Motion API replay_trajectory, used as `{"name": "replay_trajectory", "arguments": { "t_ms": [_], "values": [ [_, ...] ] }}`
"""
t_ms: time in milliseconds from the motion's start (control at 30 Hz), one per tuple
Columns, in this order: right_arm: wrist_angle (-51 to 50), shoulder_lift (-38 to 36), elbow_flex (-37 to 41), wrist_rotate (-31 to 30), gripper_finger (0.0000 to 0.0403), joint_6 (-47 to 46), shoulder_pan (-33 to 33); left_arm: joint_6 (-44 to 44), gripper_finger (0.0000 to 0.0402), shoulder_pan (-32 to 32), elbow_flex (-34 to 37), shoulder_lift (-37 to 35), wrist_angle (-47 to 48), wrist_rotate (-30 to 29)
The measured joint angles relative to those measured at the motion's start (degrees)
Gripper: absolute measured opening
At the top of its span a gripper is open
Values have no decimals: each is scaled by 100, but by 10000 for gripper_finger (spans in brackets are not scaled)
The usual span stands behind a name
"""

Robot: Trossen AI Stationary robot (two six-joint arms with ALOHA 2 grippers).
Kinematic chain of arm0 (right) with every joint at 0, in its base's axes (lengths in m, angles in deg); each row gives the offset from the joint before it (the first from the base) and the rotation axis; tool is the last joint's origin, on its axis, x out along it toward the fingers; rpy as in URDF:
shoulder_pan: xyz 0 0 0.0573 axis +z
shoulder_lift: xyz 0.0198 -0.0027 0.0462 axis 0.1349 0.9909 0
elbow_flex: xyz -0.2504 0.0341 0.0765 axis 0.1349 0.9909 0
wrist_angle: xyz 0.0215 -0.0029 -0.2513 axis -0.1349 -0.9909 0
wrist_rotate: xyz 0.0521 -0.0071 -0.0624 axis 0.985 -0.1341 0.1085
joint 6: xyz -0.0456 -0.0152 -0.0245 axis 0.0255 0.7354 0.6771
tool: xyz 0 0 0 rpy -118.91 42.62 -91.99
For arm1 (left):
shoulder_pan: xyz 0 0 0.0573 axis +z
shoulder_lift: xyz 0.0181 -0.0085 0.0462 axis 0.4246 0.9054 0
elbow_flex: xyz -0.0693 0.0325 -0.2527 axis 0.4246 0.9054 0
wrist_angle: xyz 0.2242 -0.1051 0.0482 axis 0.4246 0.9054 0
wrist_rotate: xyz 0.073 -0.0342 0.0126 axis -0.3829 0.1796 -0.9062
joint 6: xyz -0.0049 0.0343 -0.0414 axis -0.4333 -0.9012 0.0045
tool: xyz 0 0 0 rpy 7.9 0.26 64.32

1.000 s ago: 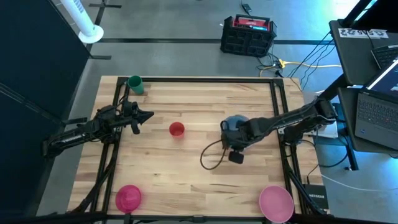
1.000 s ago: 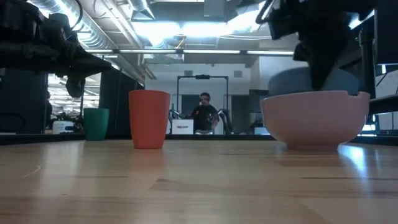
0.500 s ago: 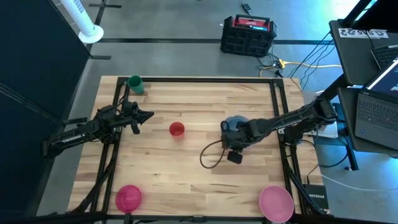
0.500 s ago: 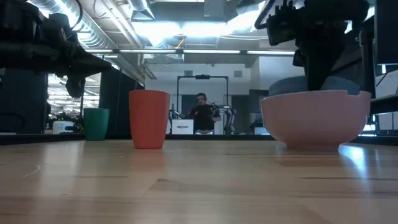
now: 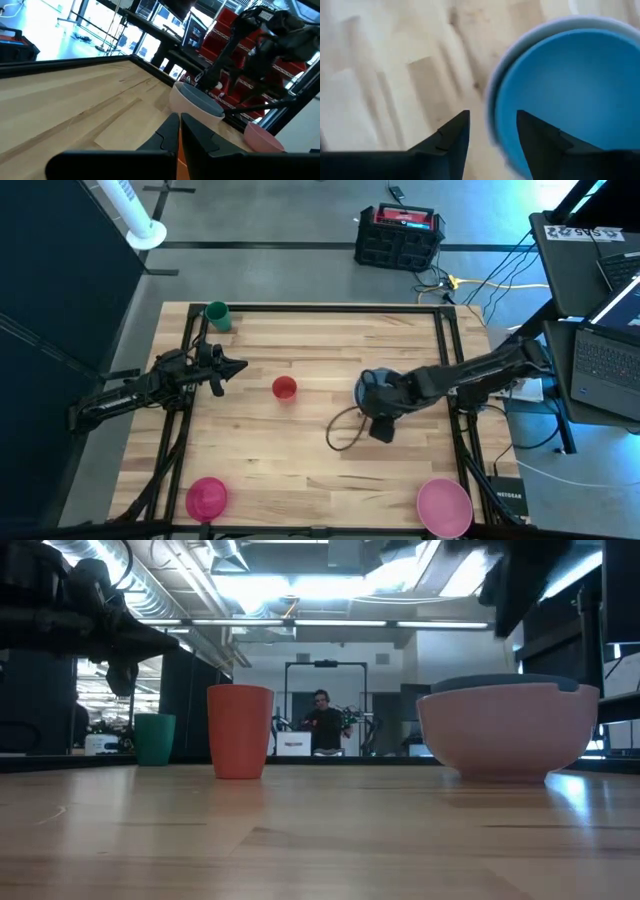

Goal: Nest bowls inside each other
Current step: Stack the light pink bowl on top of the light blue bowl

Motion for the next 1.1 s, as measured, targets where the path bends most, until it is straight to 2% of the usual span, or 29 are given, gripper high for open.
{"name": "replay_trajectory", "arguments": {
  "t_ms": [433,567,700,833,1100],
  "values": [
    [-387,-235,-3,320,139,-2363,3441,26,0,0,0,0,9,0],
    [-749,-238,-3,373,138,-3012,4230,26,0,0,0,2,9,0],
    [-877,-238,117,373,138,-3470,4654,33,0,2,0,1,11,-2],
    [-597,-238,373,371,138,-3805,4907,147,0,0,0,2,33,-2],
    [52,-238,1042,366,138,-4167,5020,161,0,2,0,2,52,-2]
  ]
}}
